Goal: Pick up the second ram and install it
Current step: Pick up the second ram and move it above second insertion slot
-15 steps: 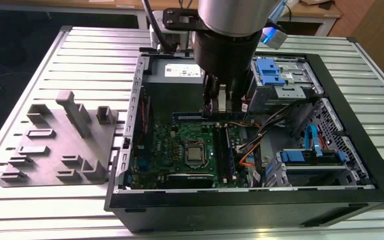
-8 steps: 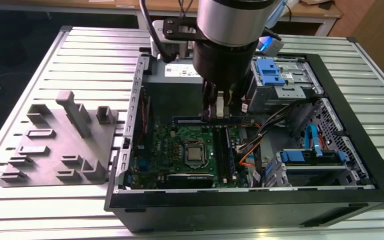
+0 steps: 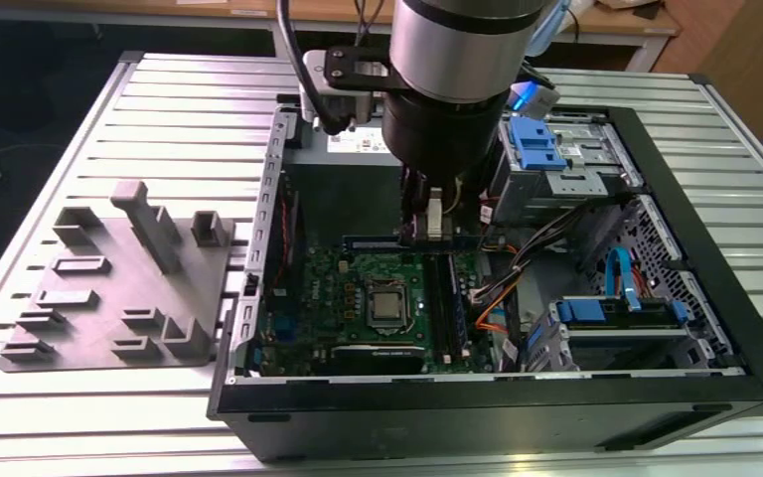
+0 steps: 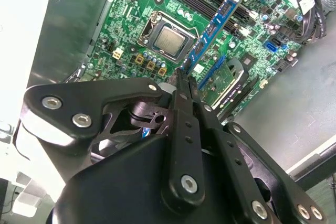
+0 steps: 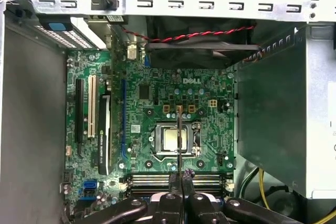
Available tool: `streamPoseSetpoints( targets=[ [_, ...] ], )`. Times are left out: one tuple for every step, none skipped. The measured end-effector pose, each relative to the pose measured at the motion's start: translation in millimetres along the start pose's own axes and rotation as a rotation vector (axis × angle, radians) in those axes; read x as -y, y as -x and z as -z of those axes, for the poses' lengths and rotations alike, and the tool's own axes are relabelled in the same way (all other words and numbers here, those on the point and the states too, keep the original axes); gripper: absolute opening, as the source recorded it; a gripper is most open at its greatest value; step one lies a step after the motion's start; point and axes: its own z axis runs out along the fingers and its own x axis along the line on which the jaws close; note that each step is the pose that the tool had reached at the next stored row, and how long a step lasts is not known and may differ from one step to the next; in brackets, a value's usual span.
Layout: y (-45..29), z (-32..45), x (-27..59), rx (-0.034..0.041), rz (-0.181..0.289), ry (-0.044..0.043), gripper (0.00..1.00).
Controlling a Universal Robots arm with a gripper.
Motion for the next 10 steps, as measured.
streamPoseSetpoints(
  targets=[
    [0.0,-0.1,0.0,0.0002,0.0,-0.0001,0.09],
    [0.0,-0.2,0.0,0.0003,0.0,-0.0001,0.09],
    [0.0,-0.2,0.0,0.0003,0.0,-0.0001,0.09],
    [0.0,-0.2,0.0,0.0002,0.0,-0.0001,0.09],
    [0.0,-0.4,0.1,0.0004,0.0,0.0028,0.09],
    [0.1,-0.7,0.2,0.0005,-0.001,0.0173,0.09],
    [0.0,-0.7,0.3,0.0002,-0.001,0.0289,0.09],
    [0.0,-0.6,0.3,0.0,-0.001,0.0298,0.09],
    [0.0,-0.6,0.3,0.0,-0.001,0.0299,0.09],
    [0.0,-0.6,0.3,-0.0001,-0.001,0.03,0.09]
  ],
)
